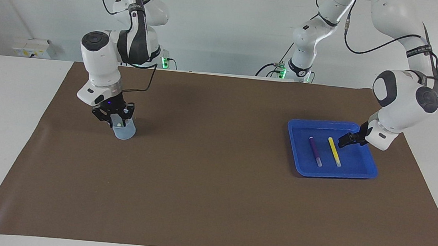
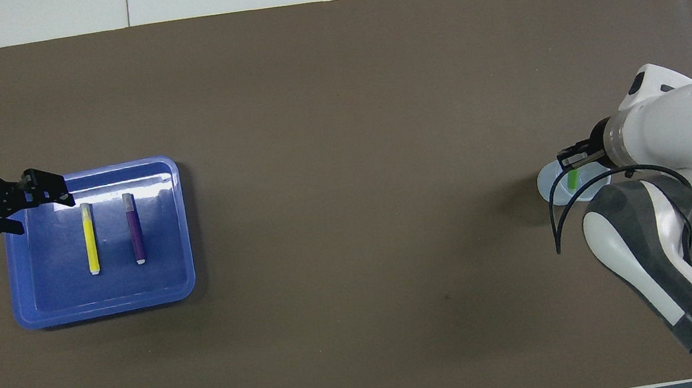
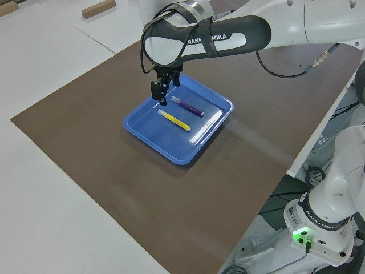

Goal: Right arm passes pens to left for tray arrangement
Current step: 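Raise the left gripper while the right gripper grasps the green pen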

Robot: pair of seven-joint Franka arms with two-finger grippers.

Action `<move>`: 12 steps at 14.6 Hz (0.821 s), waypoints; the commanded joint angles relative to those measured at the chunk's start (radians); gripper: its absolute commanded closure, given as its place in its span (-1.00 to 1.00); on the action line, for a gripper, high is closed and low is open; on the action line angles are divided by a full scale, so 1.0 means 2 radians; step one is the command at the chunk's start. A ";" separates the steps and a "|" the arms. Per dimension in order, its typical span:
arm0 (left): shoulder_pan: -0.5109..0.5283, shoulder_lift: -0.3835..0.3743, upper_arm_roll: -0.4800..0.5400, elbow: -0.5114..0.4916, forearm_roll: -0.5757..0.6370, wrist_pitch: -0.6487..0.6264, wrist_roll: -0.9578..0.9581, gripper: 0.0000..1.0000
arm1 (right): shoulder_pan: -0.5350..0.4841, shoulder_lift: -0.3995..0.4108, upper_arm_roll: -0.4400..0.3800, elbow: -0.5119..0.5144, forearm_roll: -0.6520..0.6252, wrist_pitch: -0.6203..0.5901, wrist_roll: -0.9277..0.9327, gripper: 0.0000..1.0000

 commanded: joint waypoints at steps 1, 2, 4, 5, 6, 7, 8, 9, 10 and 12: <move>-0.003 -0.049 -0.015 0.002 -0.041 -0.015 -0.099 -1.00 | -0.001 -0.013 0.001 -0.014 -0.001 0.007 -0.001 1.00; -0.004 -0.067 -0.020 0.002 -0.062 -0.014 -0.126 -1.00 | -0.001 -0.013 0.001 -0.014 -0.001 0.007 0.000 1.00; -0.004 -0.096 -0.029 -0.001 -0.097 -0.013 -0.189 -1.00 | -0.001 -0.012 0.001 -0.010 -0.001 0.004 0.000 1.00; -0.010 -0.111 -0.033 -0.004 -0.111 -0.011 -0.222 -1.00 | -0.001 -0.012 0.001 -0.007 -0.001 0.004 -0.001 1.00; -0.017 -0.121 -0.033 -0.007 -0.124 -0.009 -0.246 -1.00 | -0.001 -0.014 0.001 -0.003 0.000 0.003 -0.001 1.00; -0.023 -0.133 -0.033 -0.011 -0.140 -0.007 -0.271 -1.00 | -0.002 -0.018 0.001 0.003 0.000 0.001 -0.001 1.00; -0.027 -0.149 -0.033 -0.020 -0.157 0.002 -0.292 -1.00 | -0.002 -0.028 0.001 0.005 0.000 -0.001 -0.001 1.00; -0.033 -0.167 -0.033 -0.037 -0.172 0.018 -0.311 -1.00 | -0.002 -0.041 0.000 0.005 0.000 -0.002 0.000 1.00; -0.040 -0.186 -0.033 -0.053 -0.186 0.035 -0.330 -1.00 | -0.002 -0.055 0.000 0.006 0.000 -0.010 0.003 1.00; -0.058 -0.224 -0.033 -0.090 -0.210 0.064 -0.360 -1.00 | -0.002 -0.085 0.000 0.010 0.000 -0.031 0.019 1.00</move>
